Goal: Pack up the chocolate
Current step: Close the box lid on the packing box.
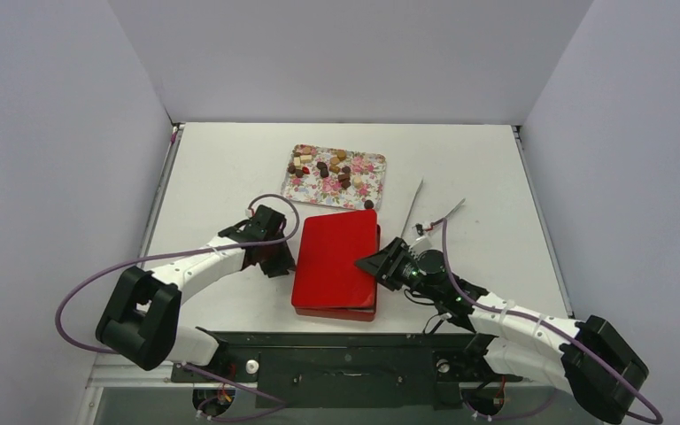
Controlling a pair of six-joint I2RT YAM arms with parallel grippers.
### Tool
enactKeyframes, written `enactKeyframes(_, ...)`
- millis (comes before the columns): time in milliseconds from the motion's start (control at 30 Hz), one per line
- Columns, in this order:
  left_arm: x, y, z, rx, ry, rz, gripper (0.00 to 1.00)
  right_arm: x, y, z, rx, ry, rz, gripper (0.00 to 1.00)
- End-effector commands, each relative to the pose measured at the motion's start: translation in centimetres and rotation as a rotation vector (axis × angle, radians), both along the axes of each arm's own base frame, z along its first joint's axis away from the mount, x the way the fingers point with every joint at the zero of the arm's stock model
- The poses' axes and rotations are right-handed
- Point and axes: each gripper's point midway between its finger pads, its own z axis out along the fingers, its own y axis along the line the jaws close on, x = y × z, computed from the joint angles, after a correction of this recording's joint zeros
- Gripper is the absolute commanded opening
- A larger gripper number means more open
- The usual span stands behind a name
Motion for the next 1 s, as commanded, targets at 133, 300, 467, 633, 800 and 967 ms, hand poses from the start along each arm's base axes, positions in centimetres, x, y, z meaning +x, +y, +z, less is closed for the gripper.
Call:
enactKeyframes(133,2.0,-1.7,1.7,-0.030,-0.065,-0.019,0.26,0.2,-2.2,0.3,-0.057,-0.039,-0.040,0.48)
enactKeyframes(300,2.0,-2.1,1.9,-0.027,-0.064,-0.032,0.26,-0.2,-3.3,-0.6,-0.108,-0.023,-0.049,0.49)
enactKeyframes(467,2.2,-2.0,1.8,-0.003,-0.071,-0.030,0.26,-0.3,-4.2,-1.2,-0.152,-0.016,-0.066,0.51)
enactKeyframes(633,2.1,-2.3,1.9,-0.002,-0.071,-0.036,0.25,-0.4,-5.2,-1.5,-0.209,-0.013,-0.084,0.53)
enactKeyframes(800,2.0,-2.5,2.0,0.000,-0.072,-0.038,0.25,-0.7,-6.0,-2.1,-0.257,-0.003,-0.093,0.54)
enactKeyframes(967,1.9,-2.5,2.1,0.009,-0.073,-0.035,0.25,-0.7,-6.5,-2.4,-0.289,-0.001,-0.098,0.55)
